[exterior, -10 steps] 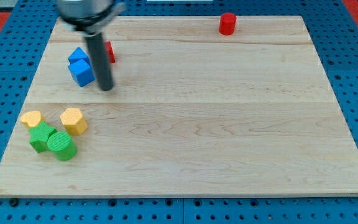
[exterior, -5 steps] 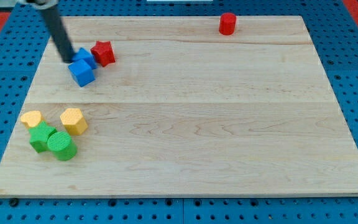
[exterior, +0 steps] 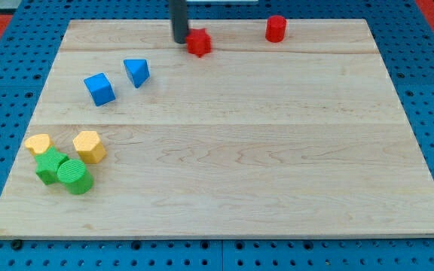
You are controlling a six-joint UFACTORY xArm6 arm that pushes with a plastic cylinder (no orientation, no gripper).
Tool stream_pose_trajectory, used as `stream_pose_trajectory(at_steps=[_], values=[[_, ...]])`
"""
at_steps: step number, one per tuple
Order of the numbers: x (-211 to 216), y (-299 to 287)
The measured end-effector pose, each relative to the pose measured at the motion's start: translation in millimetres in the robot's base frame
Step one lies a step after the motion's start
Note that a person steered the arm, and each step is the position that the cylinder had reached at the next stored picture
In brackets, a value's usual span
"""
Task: Push the red heart vertically down to the red cirlce
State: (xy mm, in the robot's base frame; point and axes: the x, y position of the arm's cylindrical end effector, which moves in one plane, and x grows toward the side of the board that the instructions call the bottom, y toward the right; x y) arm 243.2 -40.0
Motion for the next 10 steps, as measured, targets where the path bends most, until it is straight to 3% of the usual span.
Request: stream_pose_trajectory(at_steps=[1,2,5,7,9,10], values=[[1.4,57.2],[10.6,78.6],[71.5,75.5],[43.2,126.4],[31.9,66.9],[-21.9,104.0]])
